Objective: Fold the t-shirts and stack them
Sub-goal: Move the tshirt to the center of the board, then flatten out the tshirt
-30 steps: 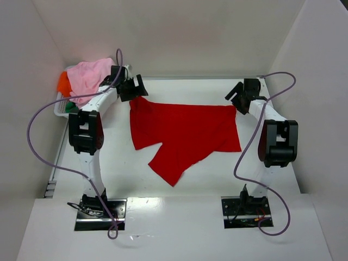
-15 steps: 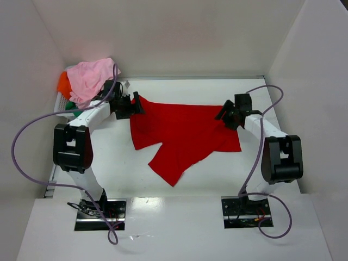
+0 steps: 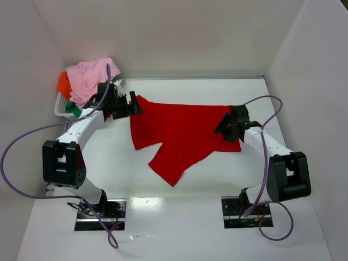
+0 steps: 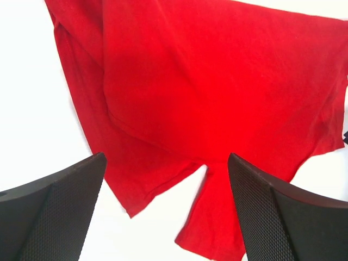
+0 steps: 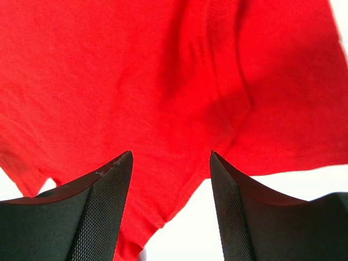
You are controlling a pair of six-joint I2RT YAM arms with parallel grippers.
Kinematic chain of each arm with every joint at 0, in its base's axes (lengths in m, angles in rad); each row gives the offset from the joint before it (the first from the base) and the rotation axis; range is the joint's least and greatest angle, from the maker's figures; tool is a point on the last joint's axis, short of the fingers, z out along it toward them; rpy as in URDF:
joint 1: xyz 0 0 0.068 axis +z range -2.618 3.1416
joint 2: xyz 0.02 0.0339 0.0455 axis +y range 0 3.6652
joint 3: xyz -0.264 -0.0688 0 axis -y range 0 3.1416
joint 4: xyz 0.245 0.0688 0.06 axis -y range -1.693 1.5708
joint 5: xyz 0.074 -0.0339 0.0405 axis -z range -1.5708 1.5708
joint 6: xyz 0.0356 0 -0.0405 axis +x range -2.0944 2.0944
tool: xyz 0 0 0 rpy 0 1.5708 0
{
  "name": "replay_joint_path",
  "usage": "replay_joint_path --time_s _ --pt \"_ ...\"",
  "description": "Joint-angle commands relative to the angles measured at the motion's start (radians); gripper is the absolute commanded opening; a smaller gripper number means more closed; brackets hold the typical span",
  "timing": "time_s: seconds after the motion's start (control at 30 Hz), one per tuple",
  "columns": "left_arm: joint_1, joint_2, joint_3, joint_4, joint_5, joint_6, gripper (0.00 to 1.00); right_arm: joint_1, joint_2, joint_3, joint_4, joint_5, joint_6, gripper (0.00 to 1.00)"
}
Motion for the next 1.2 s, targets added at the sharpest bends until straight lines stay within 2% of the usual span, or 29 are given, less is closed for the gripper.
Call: replay_joint_path --time_s 0.0,0.07,0.3,0.47,0.67,0.87,0.97,1.17 --pt "0.002 -0.053 -0.046 0.031 0.023 0.018 1.00 -0.003 -0.036 -0.042 -0.043 0.071 0.026 0.64" --pt "0.002 -0.082 -0.055 0.031 0.023 0.018 1.00 -0.003 -0.036 -0.051 -0.052 0.088 0.027 0.61" --pt "0.002 -0.118 -0.103 0.031 -0.004 0.018 1.00 -0.003 -0.018 -0.061 -0.077 0.177 0.045 0.60" --pt "0.002 -0.127 -0.121 0.022 -0.044 -0.028 1.00 -0.003 -0.009 -0.039 -0.138 0.302 0.135 0.60" --pt "0.002 -0.127 -0.160 0.044 -0.044 -0.042 1.00 -0.138 -0.058 -0.092 -0.184 0.318 0.226 0.59" --pt "0.002 -0.118 -0.160 0.044 -0.044 -0.042 1.00 -0.185 -0.161 -0.142 -0.184 0.350 0.283 0.59" --pt "0.011 -0.098 -0.160 0.053 -0.044 -0.032 1.00 -0.233 -0.118 -0.151 -0.172 0.323 0.274 0.59" --pt "0.012 -0.087 -0.151 0.053 -0.026 -0.032 1.00 -0.233 -0.015 -0.160 -0.138 0.306 0.272 0.59"
